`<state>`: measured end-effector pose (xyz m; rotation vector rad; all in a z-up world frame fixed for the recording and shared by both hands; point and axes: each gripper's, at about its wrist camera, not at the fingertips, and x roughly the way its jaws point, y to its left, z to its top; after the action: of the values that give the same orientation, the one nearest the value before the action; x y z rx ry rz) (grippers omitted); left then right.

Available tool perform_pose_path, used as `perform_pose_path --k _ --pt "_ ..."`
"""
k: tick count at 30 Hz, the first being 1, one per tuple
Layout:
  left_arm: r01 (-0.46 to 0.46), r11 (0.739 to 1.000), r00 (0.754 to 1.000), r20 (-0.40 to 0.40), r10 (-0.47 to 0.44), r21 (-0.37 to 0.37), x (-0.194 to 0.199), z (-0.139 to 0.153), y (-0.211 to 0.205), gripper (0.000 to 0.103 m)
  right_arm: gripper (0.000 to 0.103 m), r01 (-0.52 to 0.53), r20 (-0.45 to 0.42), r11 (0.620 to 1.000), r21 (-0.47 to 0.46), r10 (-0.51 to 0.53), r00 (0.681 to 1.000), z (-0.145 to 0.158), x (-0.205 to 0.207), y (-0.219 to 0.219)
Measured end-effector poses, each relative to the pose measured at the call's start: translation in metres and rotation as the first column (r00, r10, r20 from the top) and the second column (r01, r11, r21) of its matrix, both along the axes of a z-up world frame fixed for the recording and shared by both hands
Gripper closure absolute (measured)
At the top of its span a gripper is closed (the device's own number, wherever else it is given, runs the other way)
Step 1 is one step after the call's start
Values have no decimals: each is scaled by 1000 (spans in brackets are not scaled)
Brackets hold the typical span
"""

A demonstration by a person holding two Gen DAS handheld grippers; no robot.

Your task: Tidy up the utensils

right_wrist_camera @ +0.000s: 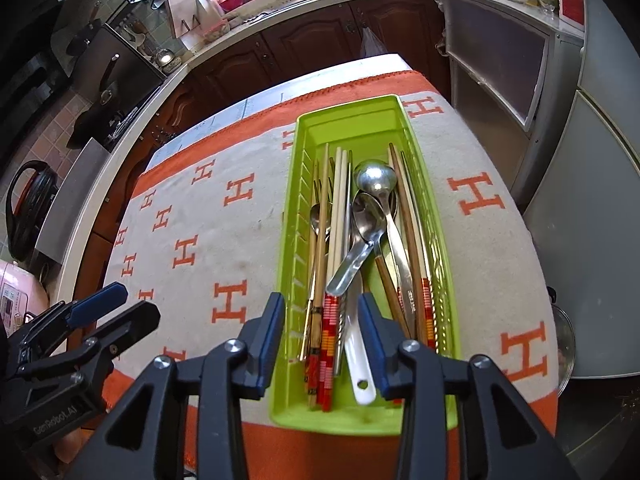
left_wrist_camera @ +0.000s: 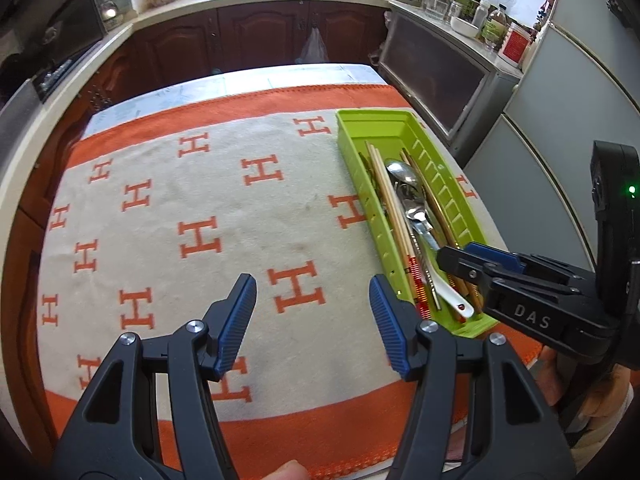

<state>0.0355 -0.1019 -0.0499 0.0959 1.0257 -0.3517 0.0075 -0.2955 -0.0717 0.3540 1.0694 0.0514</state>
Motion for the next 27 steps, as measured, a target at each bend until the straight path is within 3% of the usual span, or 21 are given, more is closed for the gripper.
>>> perform_pose_path --k 3,9,19,27 --pt "-51 998 998 36 50 21 -8 10 9 34 59 -5 24 1000 -20 5 1000 11 -11 4" --pt "-121 993 986 116 120 8 -24 40 28 22 51 -21 77 998 -53 25 997 42 -27 16" --pt "-186 982 963 201 179 20 -54 78 40 20 39 -20 216 995 -94 40 976 104 -52 35" --pt "-244 969 941 234 244 -28 -72 93 54 20 36 -30 241 989 -145 65 968 110 -60 56"
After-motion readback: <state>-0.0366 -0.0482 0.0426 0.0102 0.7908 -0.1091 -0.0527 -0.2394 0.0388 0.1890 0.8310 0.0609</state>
